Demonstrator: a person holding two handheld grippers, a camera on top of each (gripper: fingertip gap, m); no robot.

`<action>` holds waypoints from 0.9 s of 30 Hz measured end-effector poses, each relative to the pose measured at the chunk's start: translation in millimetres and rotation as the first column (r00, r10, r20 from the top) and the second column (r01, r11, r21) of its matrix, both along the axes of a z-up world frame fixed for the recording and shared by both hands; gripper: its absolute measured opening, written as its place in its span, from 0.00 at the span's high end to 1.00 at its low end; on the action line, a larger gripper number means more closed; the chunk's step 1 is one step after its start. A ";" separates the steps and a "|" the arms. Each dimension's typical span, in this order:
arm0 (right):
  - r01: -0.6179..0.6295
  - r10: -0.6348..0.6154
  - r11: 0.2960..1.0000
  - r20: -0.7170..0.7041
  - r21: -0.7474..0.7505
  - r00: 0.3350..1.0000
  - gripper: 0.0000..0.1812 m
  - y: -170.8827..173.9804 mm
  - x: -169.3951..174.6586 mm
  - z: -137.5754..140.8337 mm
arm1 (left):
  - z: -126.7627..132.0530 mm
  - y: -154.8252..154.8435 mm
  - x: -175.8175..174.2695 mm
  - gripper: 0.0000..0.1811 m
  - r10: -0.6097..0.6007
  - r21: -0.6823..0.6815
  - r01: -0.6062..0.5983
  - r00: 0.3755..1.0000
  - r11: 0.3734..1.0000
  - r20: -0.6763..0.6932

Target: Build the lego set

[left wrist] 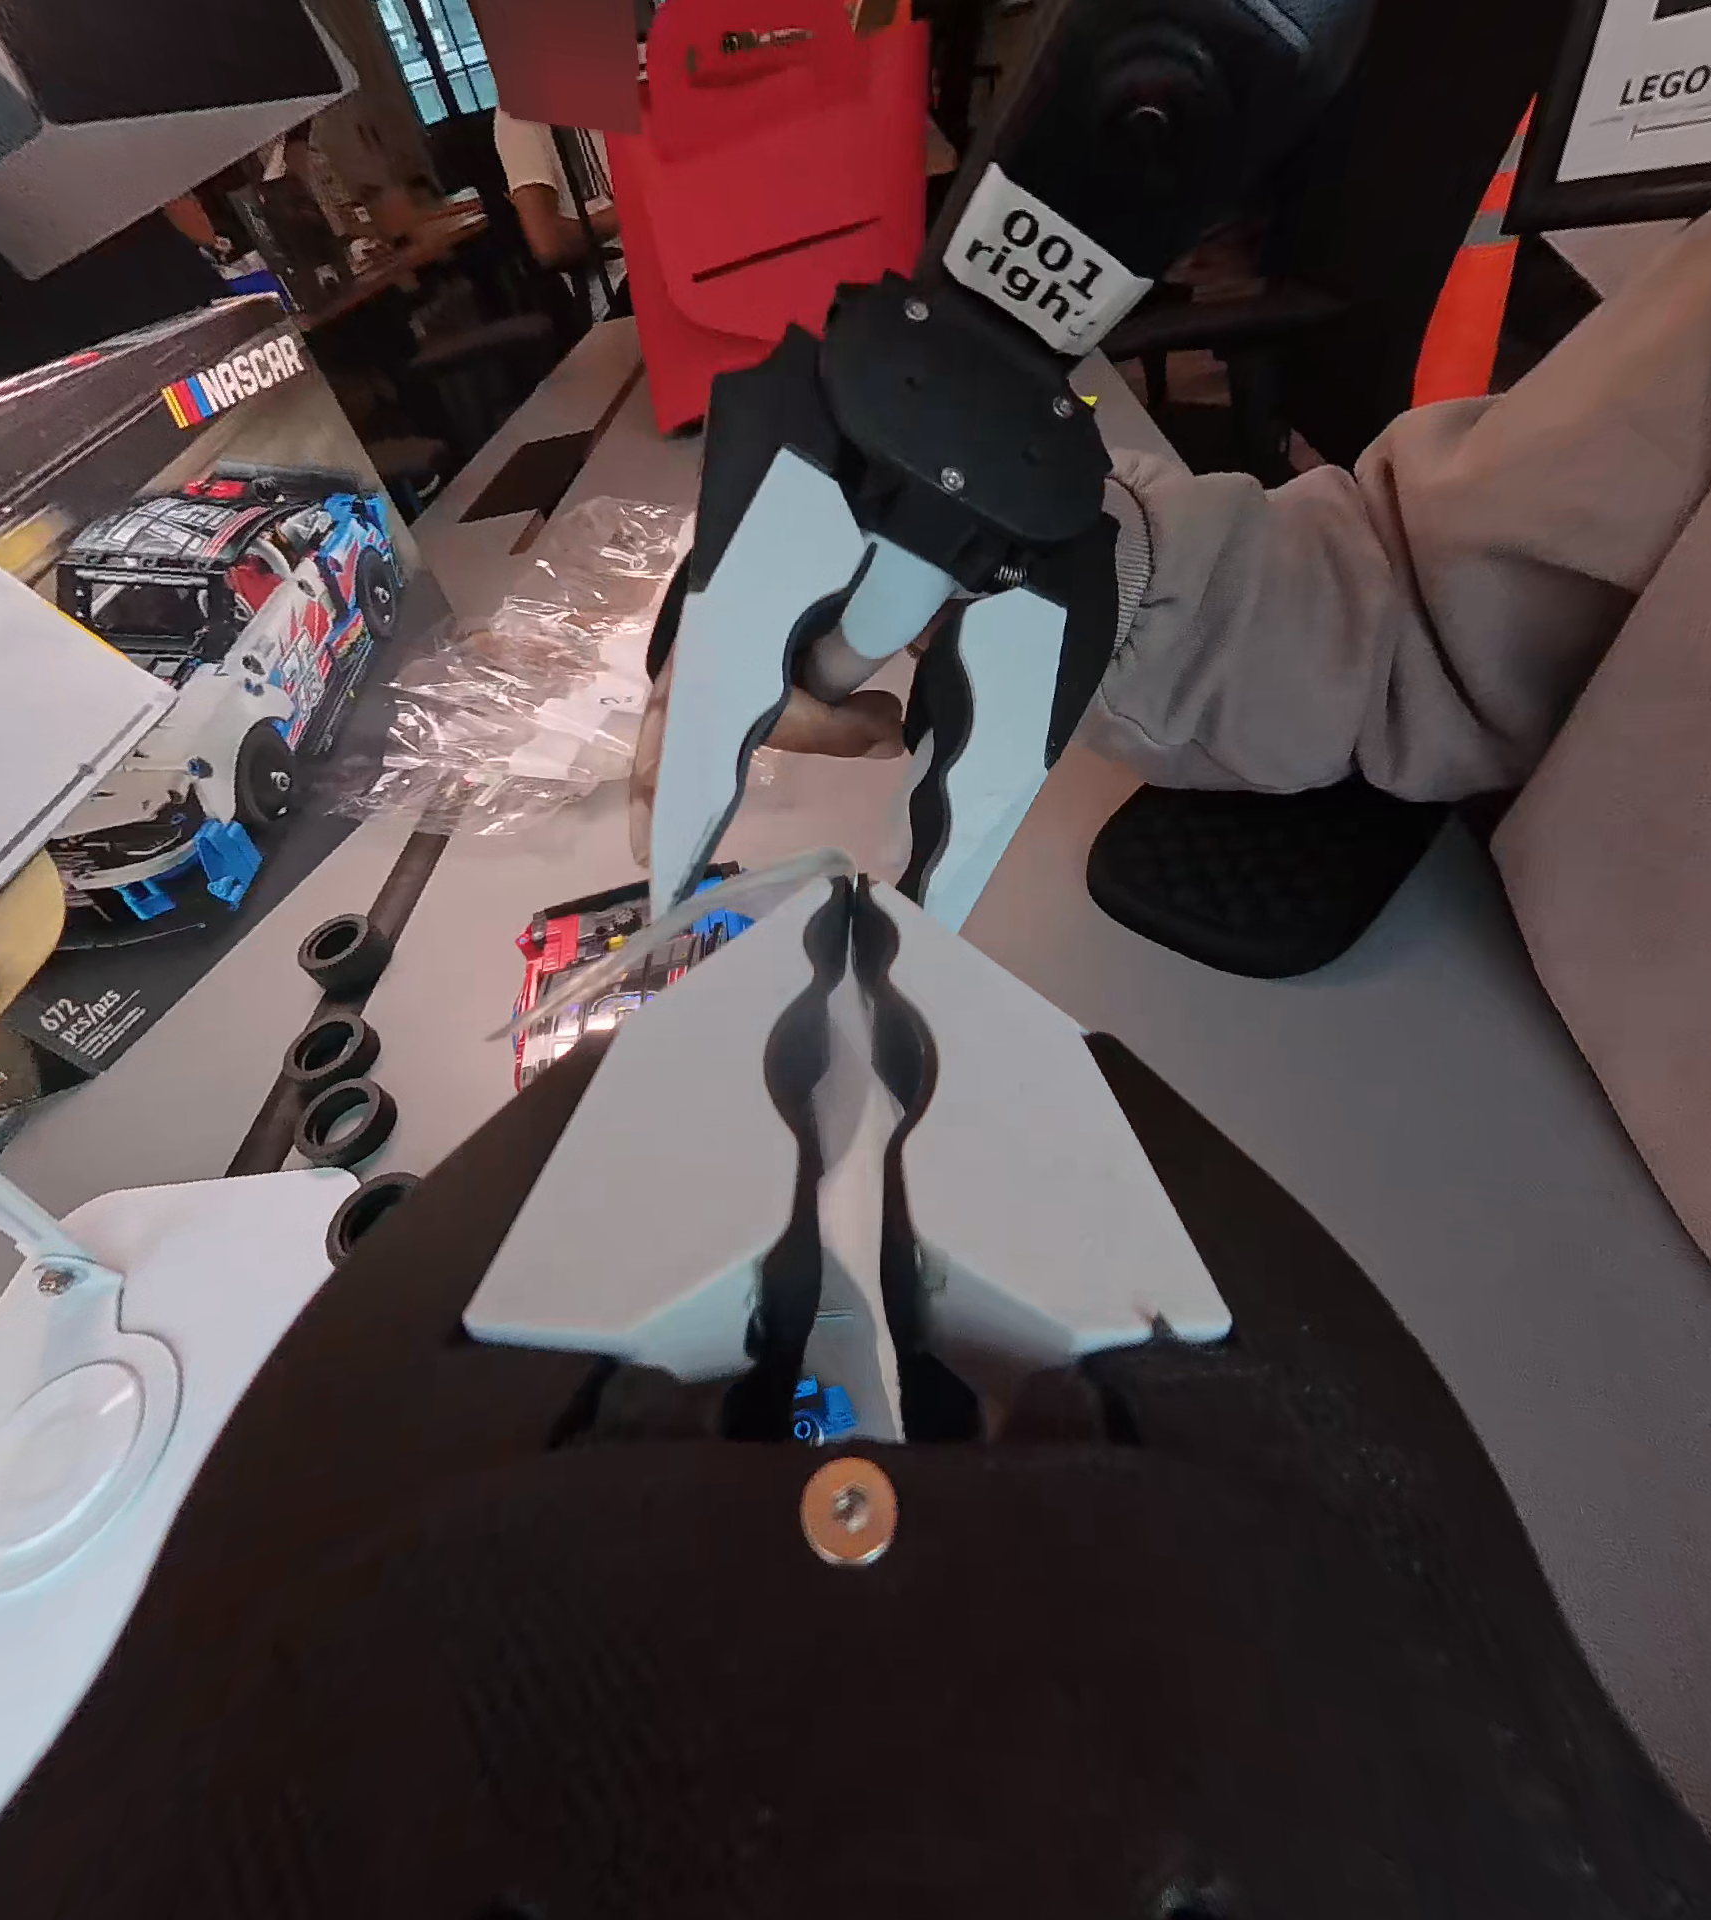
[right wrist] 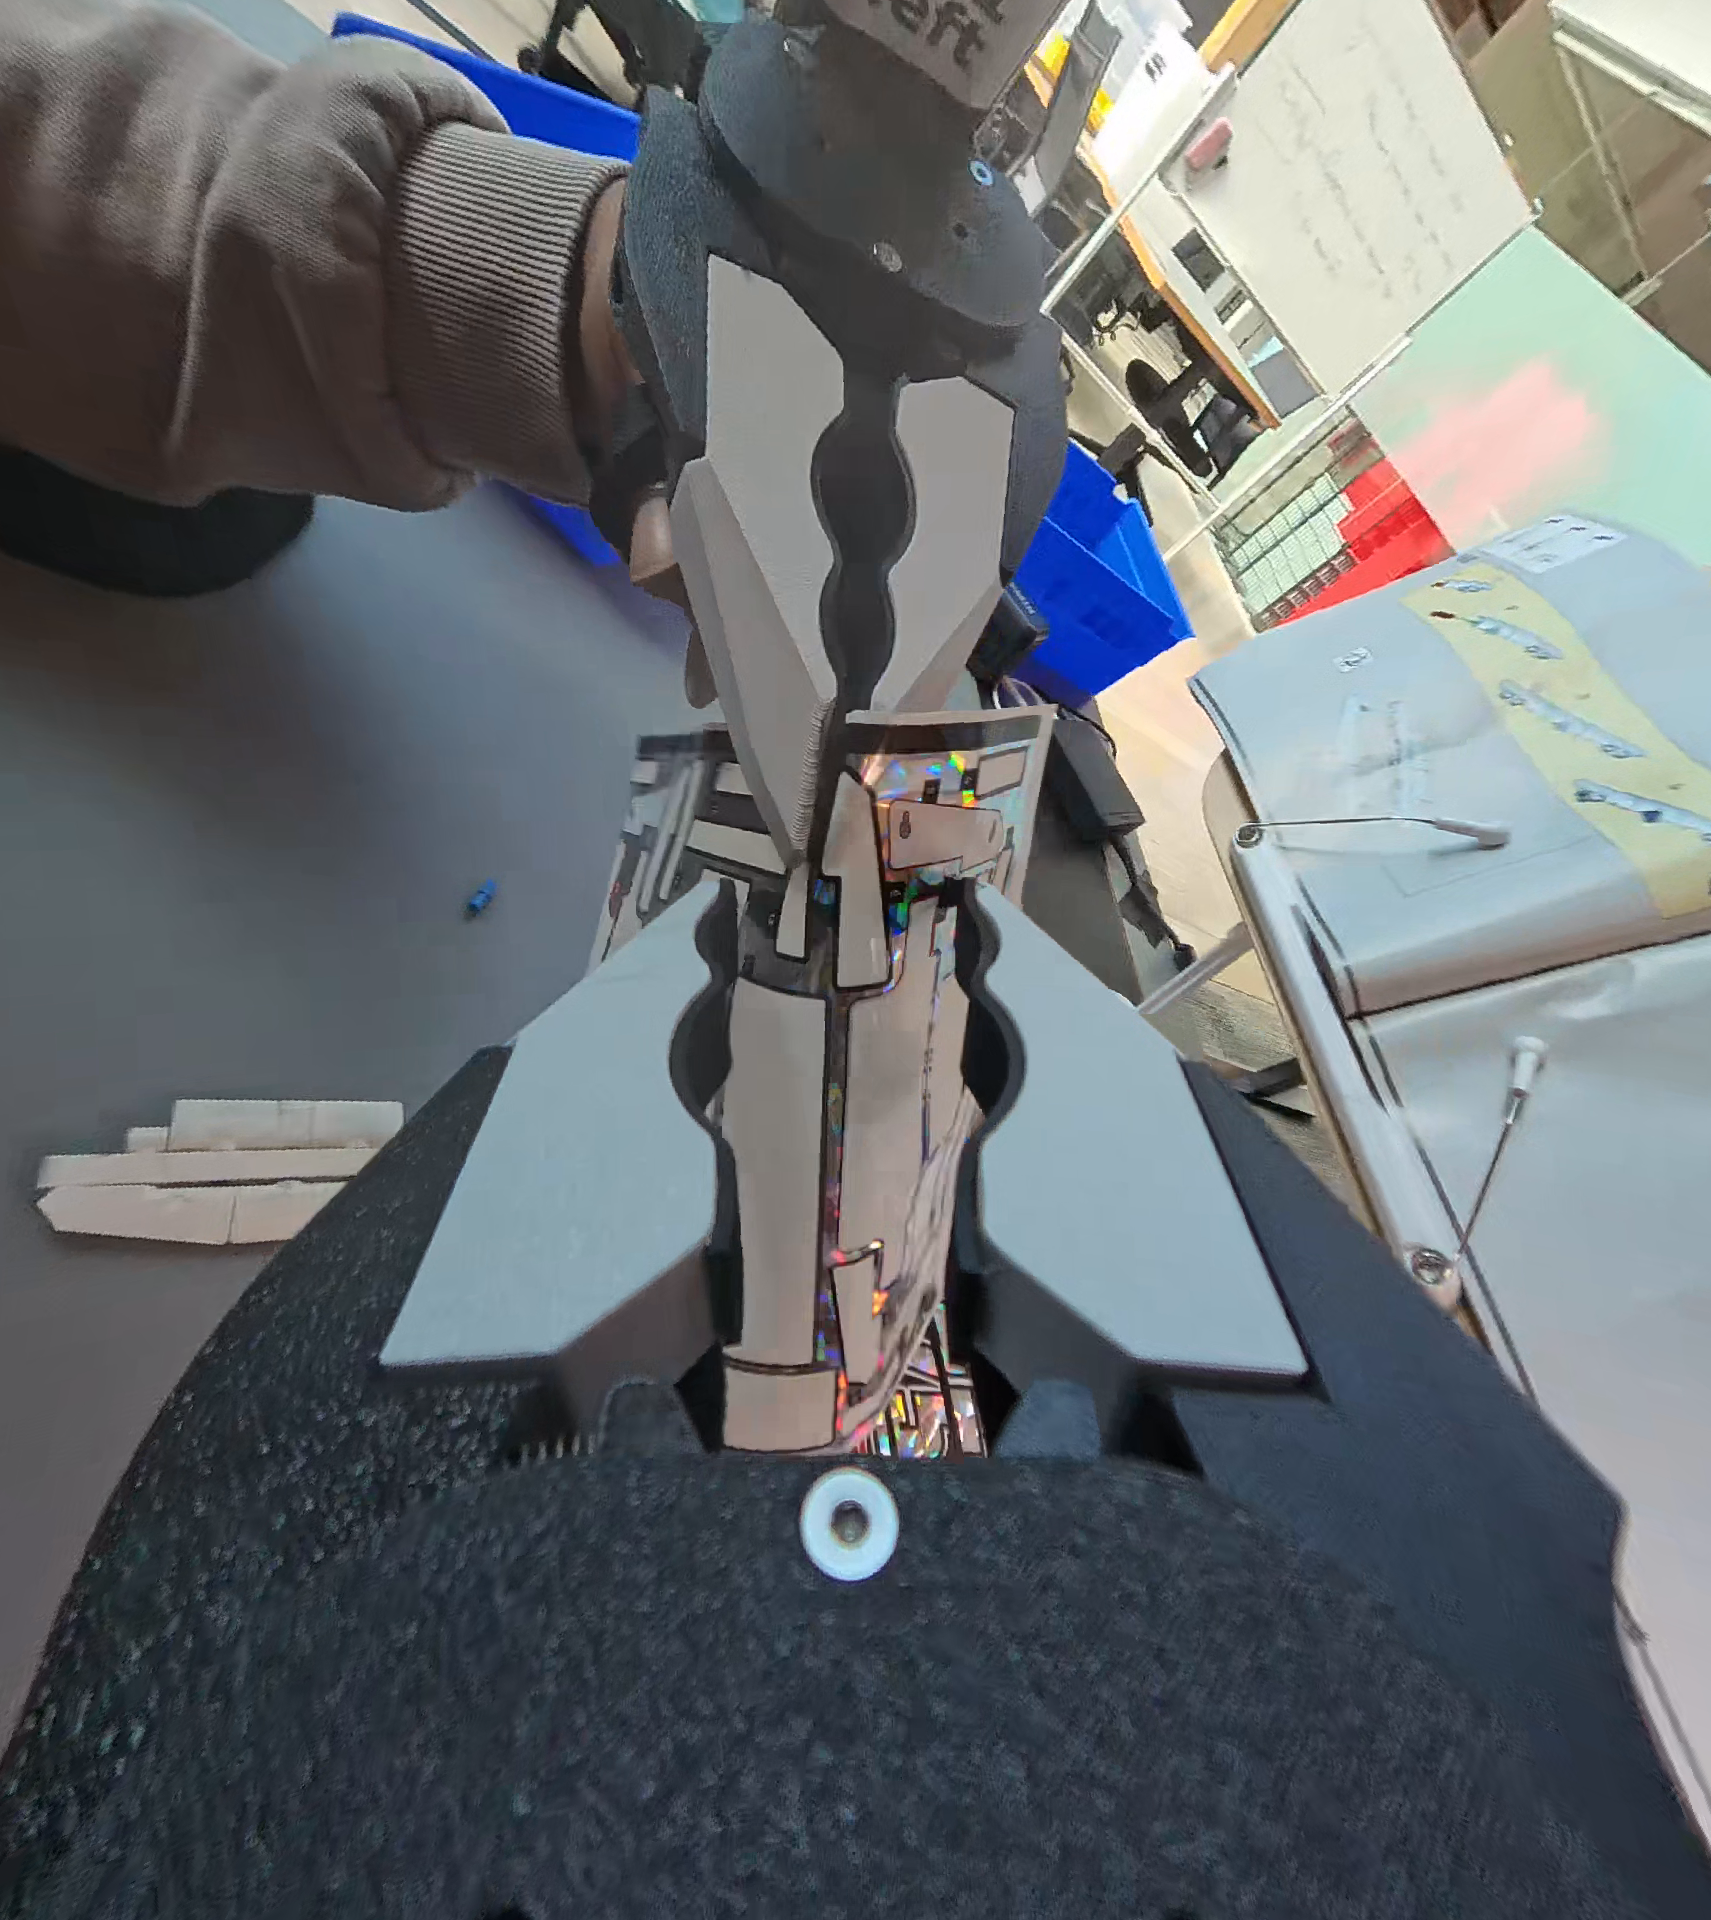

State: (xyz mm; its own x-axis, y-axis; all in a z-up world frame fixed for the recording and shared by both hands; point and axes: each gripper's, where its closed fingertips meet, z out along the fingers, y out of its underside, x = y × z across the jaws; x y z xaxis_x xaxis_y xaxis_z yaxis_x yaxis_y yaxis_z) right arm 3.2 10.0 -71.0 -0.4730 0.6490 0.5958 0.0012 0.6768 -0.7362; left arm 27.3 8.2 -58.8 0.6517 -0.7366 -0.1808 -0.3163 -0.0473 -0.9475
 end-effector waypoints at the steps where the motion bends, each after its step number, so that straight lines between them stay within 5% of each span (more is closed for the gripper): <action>1: -0.010 0.010 1.000 -0.006 -0.008 1.000 0.80 -1.3 1.3 1.2 | 1.3 -0.9 0.8 1.00 -0.003 0.012 0.003 1.000 1.000 -0.002; 11: 0.045 -0.037 0.997 -0.126 0.067 0.991 0.91 -1.8 4.9 21.1 | 21.7 -2.7 -4.8 0.98 0.029 0.073 -0.034 0.996 0.997 0.079; 19: 0.240 -0.111 0.931 -0.412 0.276 0.905 0.93 8.6 1.5 49.1 | 44.4 0.2 -15.1 0.87 0.072 0.138 -0.102 0.976 0.985 0.203; 27: 0.349 -0.128 0.840 -0.472 0.416 0.872 0.93 15.4 -7.3 39.8 | 37.5 7.3 -20.7 0.88 0.172 0.164 -0.185 0.981 0.969 0.093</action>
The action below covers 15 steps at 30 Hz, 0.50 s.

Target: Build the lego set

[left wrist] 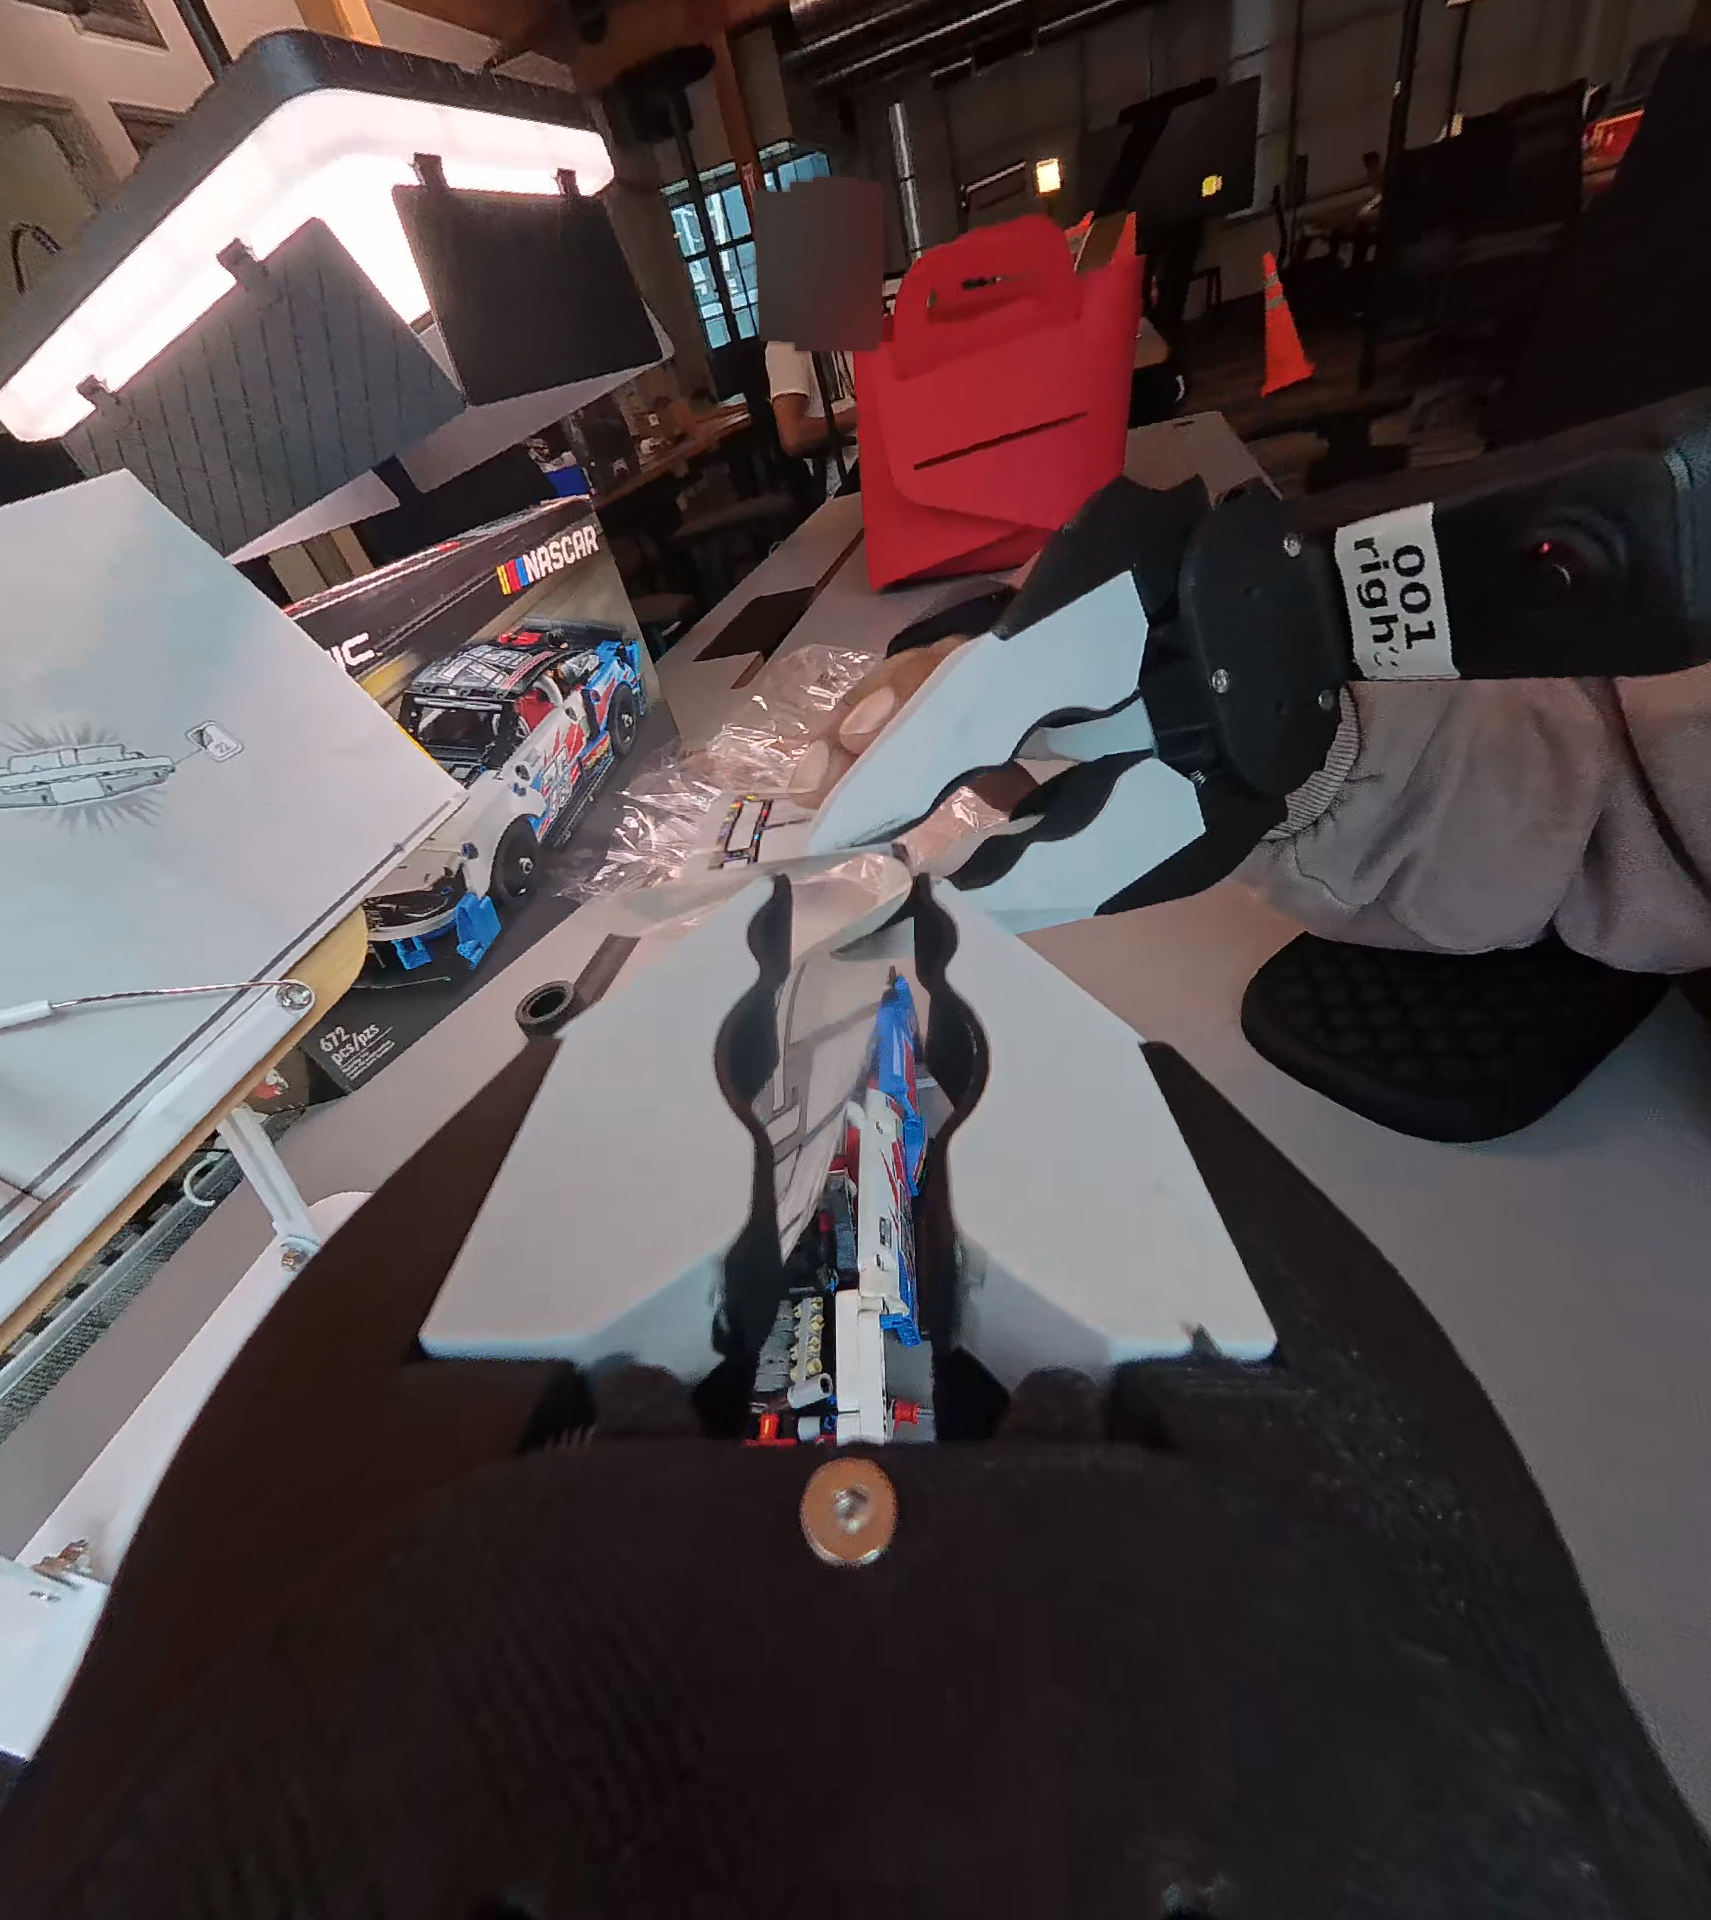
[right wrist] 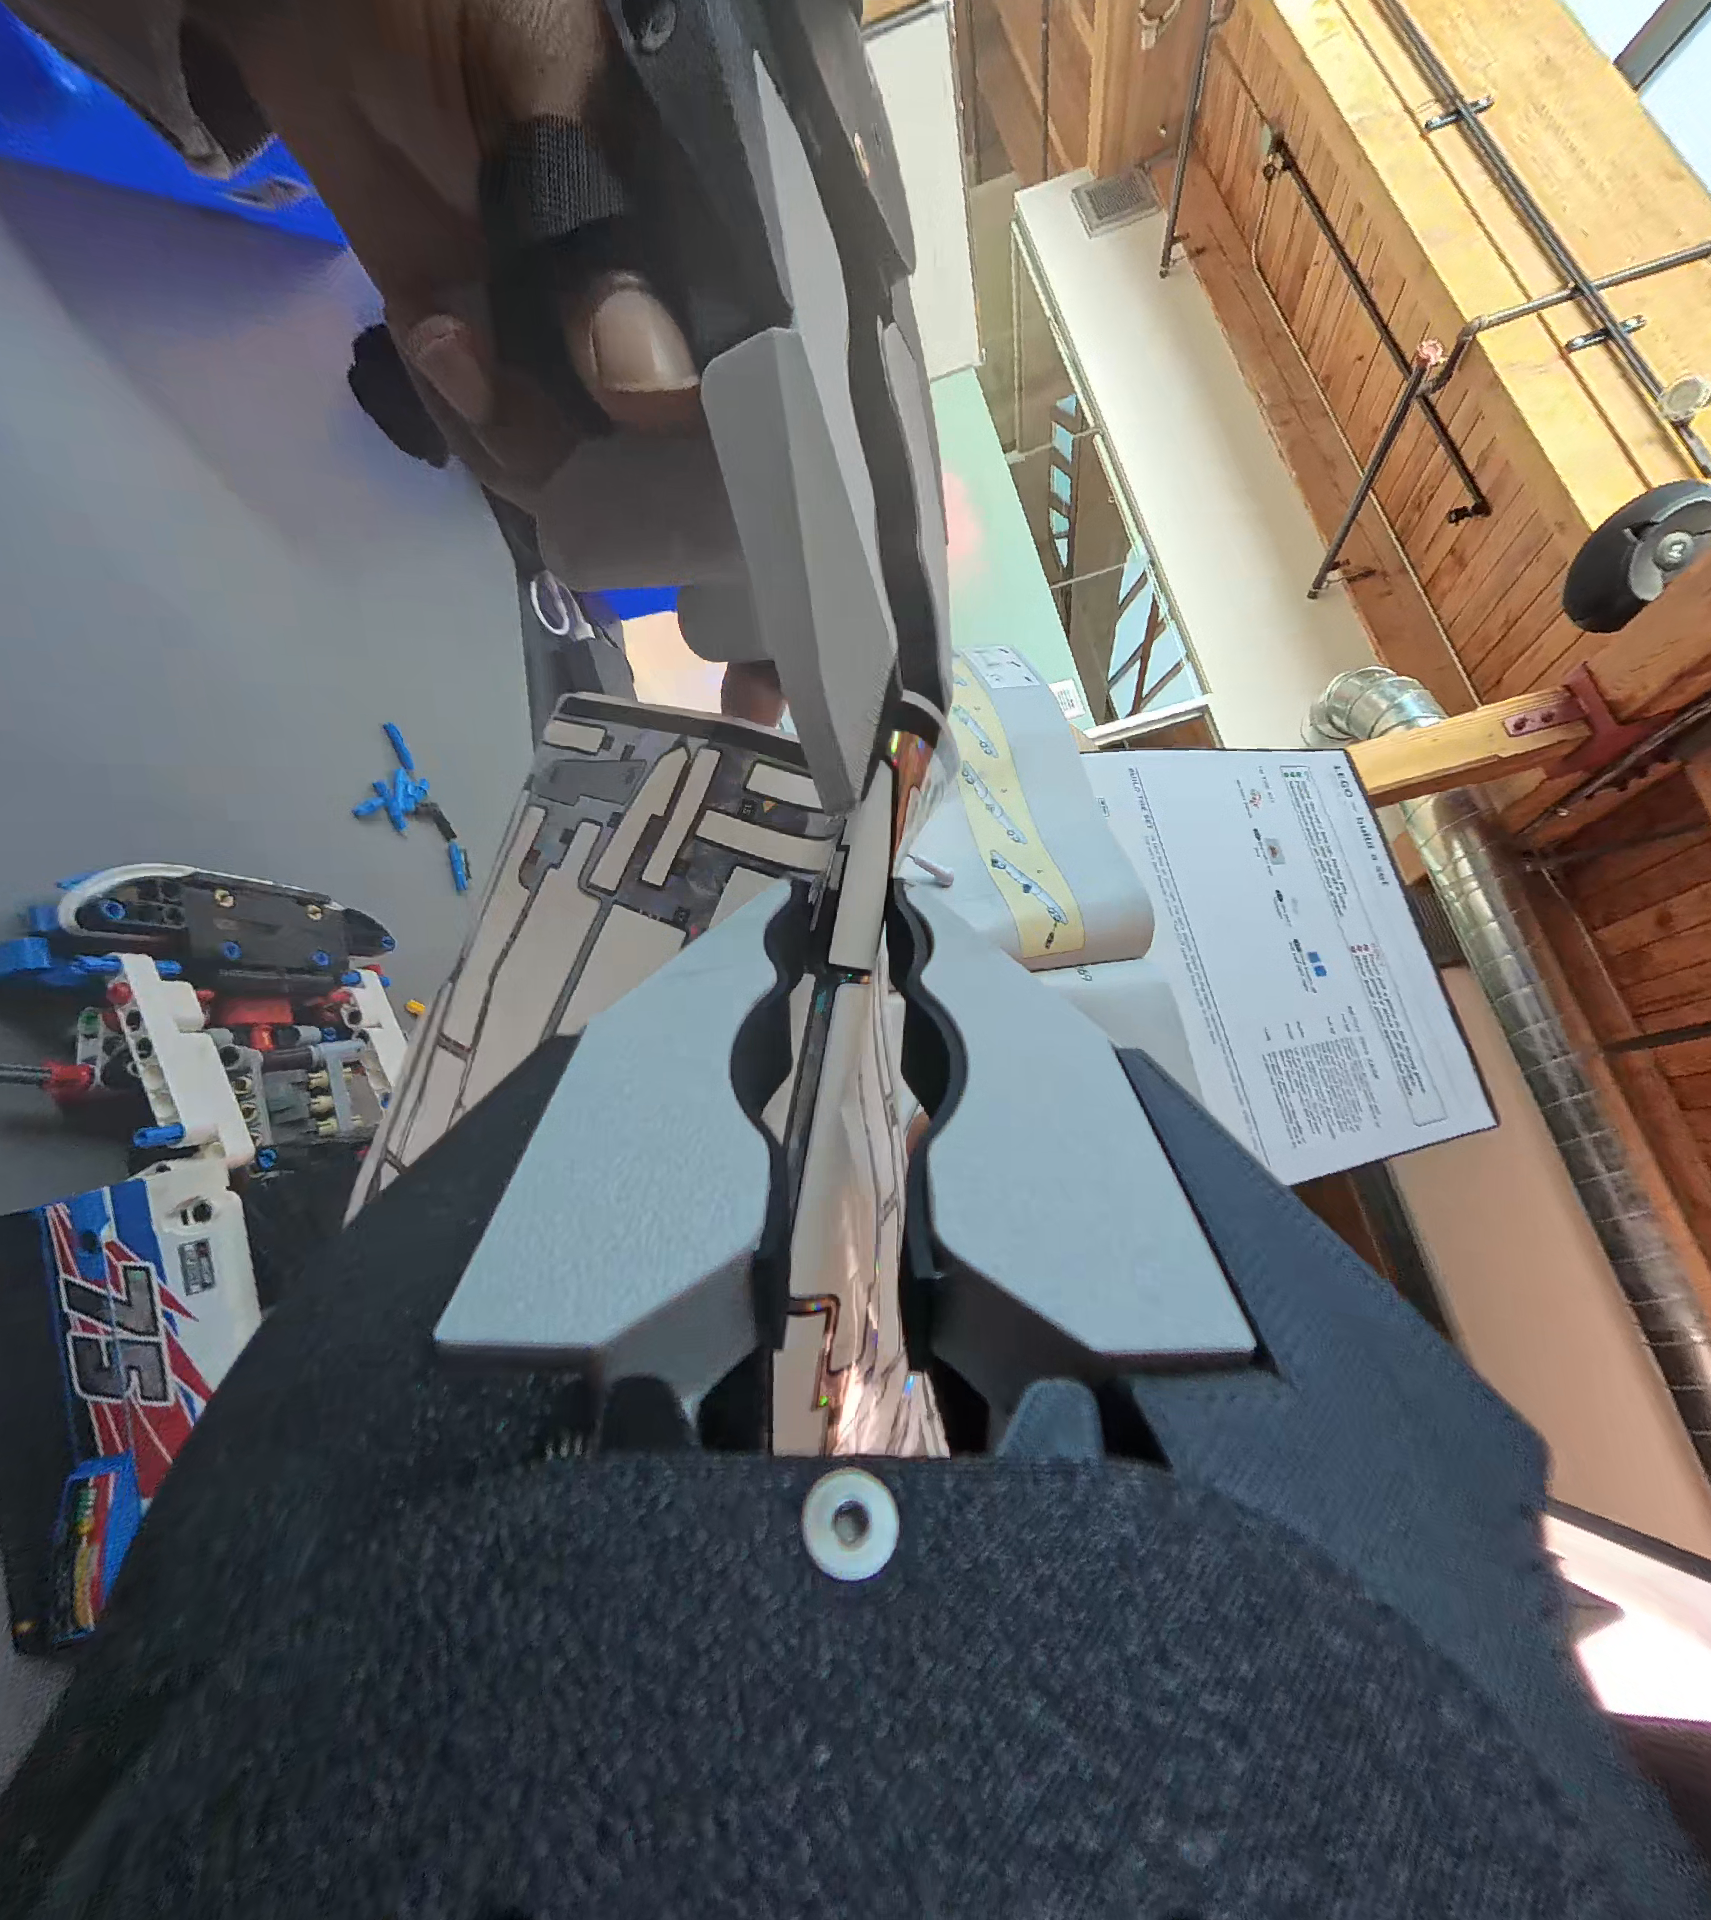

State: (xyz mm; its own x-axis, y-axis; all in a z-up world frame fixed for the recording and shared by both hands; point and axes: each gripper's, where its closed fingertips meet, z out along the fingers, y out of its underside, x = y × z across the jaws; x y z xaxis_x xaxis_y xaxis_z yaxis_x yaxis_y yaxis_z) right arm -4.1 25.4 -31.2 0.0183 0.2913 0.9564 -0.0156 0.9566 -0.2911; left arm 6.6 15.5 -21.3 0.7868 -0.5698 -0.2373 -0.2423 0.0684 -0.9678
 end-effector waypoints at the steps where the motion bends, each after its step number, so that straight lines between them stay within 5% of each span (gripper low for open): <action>1: 0.028 -0.027 0.999 -0.007 0.018 1.000 0.94 3.4 -1.4 -0.5 | 0.2 0.9 -0.8 0.88 0.010 0.004 -0.010 1.000 1.000 -0.004; 11: 0.087 -0.085 0.993 -0.032 0.085 0.996 0.94 9.0 -5.7 -5.1 | -9.6 1.7 2.0 1.00 0.016 -0.040 -0.018 0.998 0.999 -0.066; 15: -0.044 0.051 0.983 0.031 -0.179 0.998 0.88 1.7 -0.6 -2.0 | -10.1 2.1 -2.7 1.00 0.049 0.019 -0.047 0.988 0.999 -0.148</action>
State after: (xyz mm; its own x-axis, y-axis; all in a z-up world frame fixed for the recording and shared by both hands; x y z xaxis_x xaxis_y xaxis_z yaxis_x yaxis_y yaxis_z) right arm -4.7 27.0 -33.3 -0.0327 0.4571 0.8888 -0.0463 0.8876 -0.4582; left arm 3.9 17.6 -31.4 0.7682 -0.5276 -0.3625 -0.3869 0.0684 -0.9196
